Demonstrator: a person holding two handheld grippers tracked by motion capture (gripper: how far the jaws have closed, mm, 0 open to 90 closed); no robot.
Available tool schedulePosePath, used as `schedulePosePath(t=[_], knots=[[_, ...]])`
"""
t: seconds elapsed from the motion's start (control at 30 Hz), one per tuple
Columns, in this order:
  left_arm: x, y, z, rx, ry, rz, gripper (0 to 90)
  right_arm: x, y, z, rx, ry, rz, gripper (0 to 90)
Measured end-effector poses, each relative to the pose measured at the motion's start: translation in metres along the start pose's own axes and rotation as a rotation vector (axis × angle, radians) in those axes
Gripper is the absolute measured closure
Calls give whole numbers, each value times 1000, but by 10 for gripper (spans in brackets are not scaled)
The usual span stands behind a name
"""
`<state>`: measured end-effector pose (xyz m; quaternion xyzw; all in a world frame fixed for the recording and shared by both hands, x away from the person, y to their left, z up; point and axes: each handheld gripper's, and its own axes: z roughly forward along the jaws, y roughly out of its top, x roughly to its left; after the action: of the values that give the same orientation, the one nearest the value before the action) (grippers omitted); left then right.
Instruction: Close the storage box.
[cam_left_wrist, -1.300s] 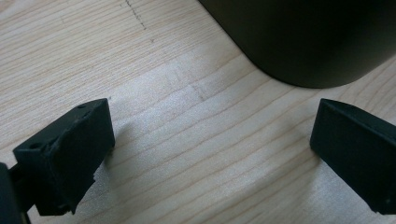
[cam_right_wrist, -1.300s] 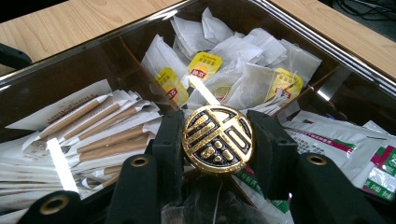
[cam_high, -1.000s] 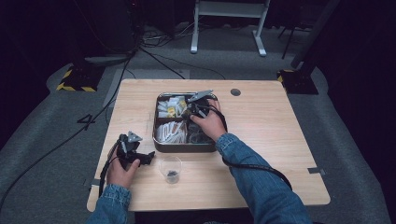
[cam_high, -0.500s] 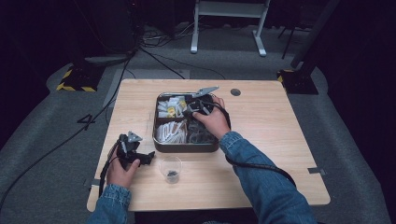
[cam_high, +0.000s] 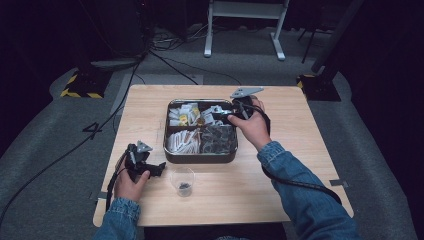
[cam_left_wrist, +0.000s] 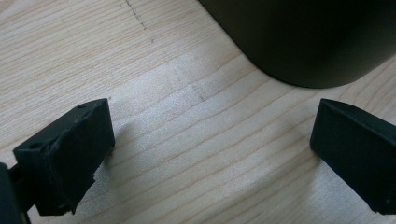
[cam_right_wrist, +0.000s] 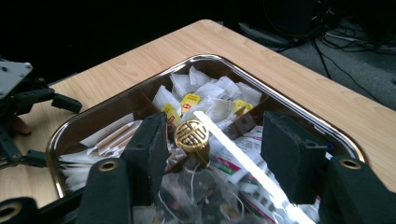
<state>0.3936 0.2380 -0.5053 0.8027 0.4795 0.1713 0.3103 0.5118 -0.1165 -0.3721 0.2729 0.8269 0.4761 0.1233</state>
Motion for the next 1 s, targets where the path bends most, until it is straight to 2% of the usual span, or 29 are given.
schedulePosePath(t=[0.13, 0.3, 0.4, 0.6, 0.77, 0.87, 0.93, 1.0], knots=[[0, 0, 0, -1, -1, 0, 2, -3, -6, -24, -14, -13, -9, 415], [0, 0, 0, -1, -1, 0, 2, -7, -17, -49, 4, -26, -7, 401], [0, 0, 0, -1, -2, 0, 2, -8, -29, -66, 10, -45, -13, 392], [0, 0, 0, -1, -1, 1, 2, -11, -56, -100, -26, -73, 14, 375], [0, 0, 0, -1, -2, 0, 2, -19, -85, -120, 1, -58, 32, 367], [0, 0, 0, -1, -3, 0, 2, -26, -103, -129, 1, -77, 54, 368], [0, 0, 0, 0, -4, -3, 2, -33, -110, -131, 22, -84, 57, 361], [0, 0, 0, 2, -3, -3, 2, -39, -116, -136, 6, -95, 80, 356]])
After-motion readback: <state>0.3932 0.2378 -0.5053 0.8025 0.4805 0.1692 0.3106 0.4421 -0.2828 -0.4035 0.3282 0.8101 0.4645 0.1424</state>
